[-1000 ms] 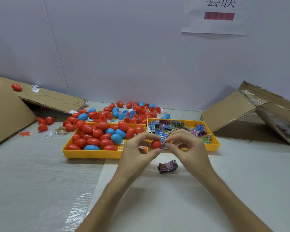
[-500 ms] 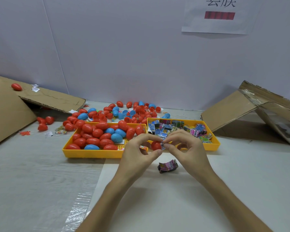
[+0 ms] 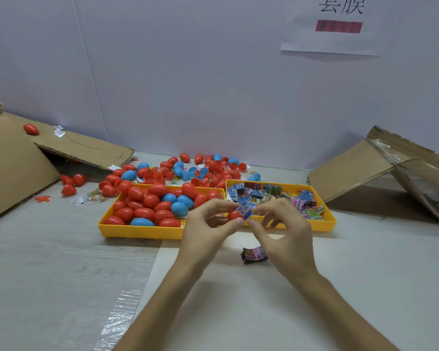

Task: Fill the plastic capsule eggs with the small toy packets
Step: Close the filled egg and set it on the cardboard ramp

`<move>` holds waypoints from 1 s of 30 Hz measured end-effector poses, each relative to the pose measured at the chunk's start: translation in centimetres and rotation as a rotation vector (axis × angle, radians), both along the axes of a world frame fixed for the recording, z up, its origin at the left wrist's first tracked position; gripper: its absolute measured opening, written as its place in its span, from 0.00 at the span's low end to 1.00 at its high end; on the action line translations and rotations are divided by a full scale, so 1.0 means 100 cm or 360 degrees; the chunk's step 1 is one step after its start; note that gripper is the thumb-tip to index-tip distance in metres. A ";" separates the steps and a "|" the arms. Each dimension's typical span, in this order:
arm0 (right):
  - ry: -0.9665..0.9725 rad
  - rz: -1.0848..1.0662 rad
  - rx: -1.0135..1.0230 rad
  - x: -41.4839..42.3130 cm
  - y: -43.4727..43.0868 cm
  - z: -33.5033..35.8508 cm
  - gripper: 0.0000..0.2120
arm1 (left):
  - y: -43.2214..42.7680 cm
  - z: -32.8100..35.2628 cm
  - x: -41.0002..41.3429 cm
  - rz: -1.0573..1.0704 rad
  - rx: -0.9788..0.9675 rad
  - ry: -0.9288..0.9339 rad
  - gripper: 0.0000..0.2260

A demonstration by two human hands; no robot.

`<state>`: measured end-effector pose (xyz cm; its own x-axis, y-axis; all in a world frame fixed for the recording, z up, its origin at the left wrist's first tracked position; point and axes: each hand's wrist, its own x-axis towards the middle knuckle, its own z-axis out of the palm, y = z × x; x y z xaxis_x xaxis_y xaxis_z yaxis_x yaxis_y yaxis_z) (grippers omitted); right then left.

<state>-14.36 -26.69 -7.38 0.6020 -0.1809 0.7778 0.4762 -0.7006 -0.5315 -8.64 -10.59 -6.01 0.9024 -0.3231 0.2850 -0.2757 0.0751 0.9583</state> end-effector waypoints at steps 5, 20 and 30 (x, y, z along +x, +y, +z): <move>-0.0099 0.0015 -0.0138 -0.001 0.007 -0.006 0.14 | -0.001 -0.001 -0.002 -0.0044 -0.0165 0.0219 0.10; -0.0350 -0.0298 -0.0311 0.000 0.010 -0.011 0.14 | -0.005 0.006 -0.014 -0.0328 -0.0555 0.0656 0.18; -0.0379 -0.0229 -0.0314 0.000 0.011 -0.013 0.17 | -0.001 0.010 -0.012 -0.0409 -0.0785 0.0957 0.13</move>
